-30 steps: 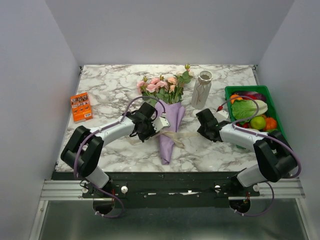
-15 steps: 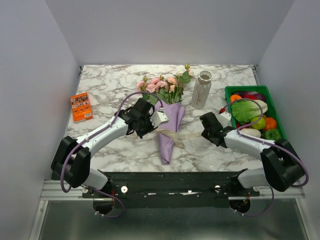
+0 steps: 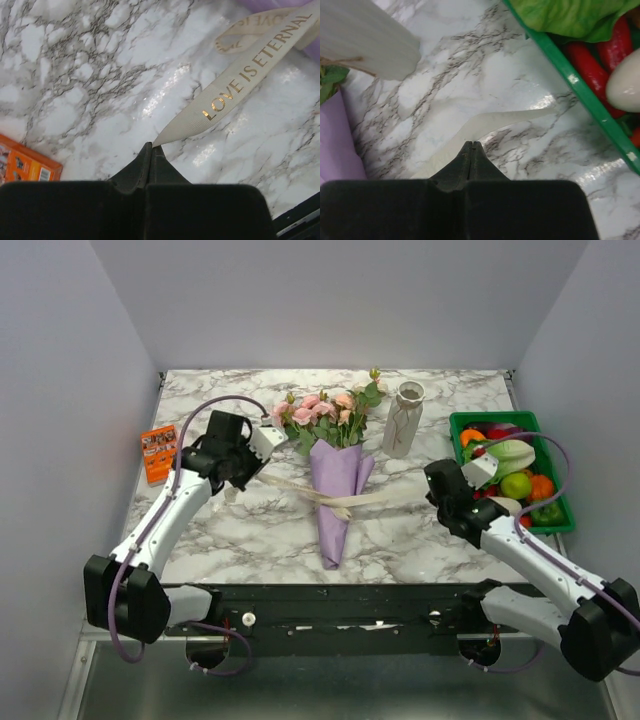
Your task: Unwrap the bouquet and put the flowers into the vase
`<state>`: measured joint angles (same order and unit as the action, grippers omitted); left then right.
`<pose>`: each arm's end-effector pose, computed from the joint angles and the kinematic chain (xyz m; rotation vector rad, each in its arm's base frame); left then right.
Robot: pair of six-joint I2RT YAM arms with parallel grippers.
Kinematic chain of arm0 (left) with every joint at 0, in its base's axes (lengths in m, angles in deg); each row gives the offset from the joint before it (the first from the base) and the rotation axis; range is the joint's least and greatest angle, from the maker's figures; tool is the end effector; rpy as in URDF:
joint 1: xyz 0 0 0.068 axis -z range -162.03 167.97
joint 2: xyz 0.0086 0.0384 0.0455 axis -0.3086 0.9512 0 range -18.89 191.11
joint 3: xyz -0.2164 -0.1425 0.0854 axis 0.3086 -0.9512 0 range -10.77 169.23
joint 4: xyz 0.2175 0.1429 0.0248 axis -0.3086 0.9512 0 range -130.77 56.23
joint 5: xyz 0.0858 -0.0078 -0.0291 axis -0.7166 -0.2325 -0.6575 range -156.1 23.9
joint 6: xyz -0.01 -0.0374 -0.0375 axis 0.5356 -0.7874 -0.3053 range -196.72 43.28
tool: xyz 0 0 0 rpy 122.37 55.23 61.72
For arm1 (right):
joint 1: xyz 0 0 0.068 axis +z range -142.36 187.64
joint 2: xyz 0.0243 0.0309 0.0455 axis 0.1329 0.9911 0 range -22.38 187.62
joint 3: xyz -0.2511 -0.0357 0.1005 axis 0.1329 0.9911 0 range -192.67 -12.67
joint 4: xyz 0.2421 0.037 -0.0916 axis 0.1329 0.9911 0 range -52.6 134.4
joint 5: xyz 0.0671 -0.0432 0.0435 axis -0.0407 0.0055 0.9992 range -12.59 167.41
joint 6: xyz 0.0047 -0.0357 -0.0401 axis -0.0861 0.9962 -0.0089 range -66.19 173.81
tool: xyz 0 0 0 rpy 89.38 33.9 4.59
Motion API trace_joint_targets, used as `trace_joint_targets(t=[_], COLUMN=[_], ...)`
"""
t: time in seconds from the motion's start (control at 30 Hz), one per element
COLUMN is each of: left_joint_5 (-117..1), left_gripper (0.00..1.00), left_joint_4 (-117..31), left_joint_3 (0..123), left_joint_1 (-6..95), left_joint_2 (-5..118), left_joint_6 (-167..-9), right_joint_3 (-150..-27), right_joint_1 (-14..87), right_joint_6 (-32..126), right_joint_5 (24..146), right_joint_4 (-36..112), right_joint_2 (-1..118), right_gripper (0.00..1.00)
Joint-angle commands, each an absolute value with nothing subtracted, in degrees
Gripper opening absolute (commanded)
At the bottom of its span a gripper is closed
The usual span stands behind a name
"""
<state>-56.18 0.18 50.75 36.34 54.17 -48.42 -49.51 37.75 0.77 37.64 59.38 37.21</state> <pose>0.2462 -0.0882 0.2894 1.0459 2.2409 -0.1412 0.1909 0.0844 0.2305 0.7340 2.0126 0.0129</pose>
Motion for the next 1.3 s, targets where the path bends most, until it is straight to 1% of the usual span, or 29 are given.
trace_joint_targets(t=[0.0,0.1,0.17,0.2,0.33,0.43,0.47,0.5,0.53,0.57,0.6,0.63,0.67,0.7,0.73,0.77,0.8,0.83,0.87,0.9,0.97,1.07,1.27], left_joint_5=[-59.84,-69.41,-70.31,-69.88,-66.46,-63.20,-62.33,-61.88,-61.79,-61.88,-62.40,-62.14,-61.18,-59.43,-57.15,-54.52,-53.19,-52.04,-50.21,-49.49,-48.00,-45.88,-47.37], left_gripper=[0.00,0.00,0.00,0.00,0.00,0.00,0.00,0.00,0.00,0.04,0.21,0.65,0.81,0.94,0.99,0.99,0.99,0.99,0.99,0.99,0.99,0.99,0.99], left_joint_4=[3.62,-0.77,-1.66,-1.57,-1.93,-0.27,0.09,0.10,0.01,-0.51,-0.69,0.00,0.88,2.11,3.25,6.31,7.56,8.70,9.76,9.94,9.68,10.11,9.95], left_joint_3=[50.94,48.65,49.52,50.22,52.68,52.51,51.99,51.72,51.29,50.85,50.84,50.93,51.45,52.07,52.77,54.86,56.02,56.98,58.47,58.92,60.06,60.95,59.11], left_joint_1=[29.07,22.13,16.43,11.61,2.01,0.84,0.84,0.92,0.84,0.84,0.92,0.84,0.84,1.01,1.45,2.32,5.37,6.80,8.46,10.74,12.26,12.53,12.52], left_joint_2=[50.56,49.14,49.66,50.02,50.02,49.41,48.88,48.62,48.53,48.53,48.96,49.05,49.14,49.06,48.97,48.97,48.88,48.79,48.53,48.35,48.44,49.84,49.76], left_joint_6=[-44.99,-44.46,-44.37,-44.64,-43.77,-42.97,-42.97,-43.14,-43.41,-44.45,-44.72,-44.90,-45.16,-45.43,-45.52,-45.78,-46.74,-47.18,-48.14,-49.81,-51.84,-54.04,-53.78], right_joint_3=[-51.78,-53.18,-54.67,-55.38,-58.19,-58.72,-56.64,-55.05,-53.55,-52.32,-51.18,-50.73,-50.29,-48.63,-48.09,-47.83,-47.48,-47.82,-48.17,-48.61,-51.86,-56.07,-63.46], right_joint_1=[32.96,27.25,24.08,23.29,21.18,21.17,21.43,22.05,25.27,27.91,31.33,38.33,41.44,44.35,48.73,50.68,52.10,55.07,56.49,57.98,61.68,63.45,68.19], right_joint_6=[-1.92,0.63,2.90,3.53,5.99,8.09,9.58,13.86,15.21,16.35,17.84,19.25,20.48,24.15,26.28,27.78,32.14,33.84,35.86,39.88,42.98,46.59,52.04], right_joint_5=[32.85,33.91,33.30,32.94,31.71,37.39,44.73,48.46,50.93,51.31,49.83,49.03,49.63,51.55,54.01,58.30,61.30,63.07,66.48,66.60,66.43,67.99,68.54], right_joint_4=[69.13,69.22,69.22,69.31,69.31,67.83,65.55,62.48,57.32,55.96,55.17,52.98,51.66,49.21,43.44,41.21,38.66,34.63,33.11,31.79,31.25,30.90,30.55], right_joint_2=[31.86,27.02,25.52,24.56,23.94,25.51,25.69,26.04,26.48,27.79,28.85,29.90,32.09,32.98,33.86,34.91,36.92,38.07,39.13,41.66,44.66,50.64,62.84], right_gripper=[0.01,0.01,0.01,0.01,0.01,0.01,0.01,0.01,0.01,0.01,0.26,0.41,0.52,0.71,0.77,0.81,0.87,0.88,0.88,0.89,0.89,0.89,0.86])
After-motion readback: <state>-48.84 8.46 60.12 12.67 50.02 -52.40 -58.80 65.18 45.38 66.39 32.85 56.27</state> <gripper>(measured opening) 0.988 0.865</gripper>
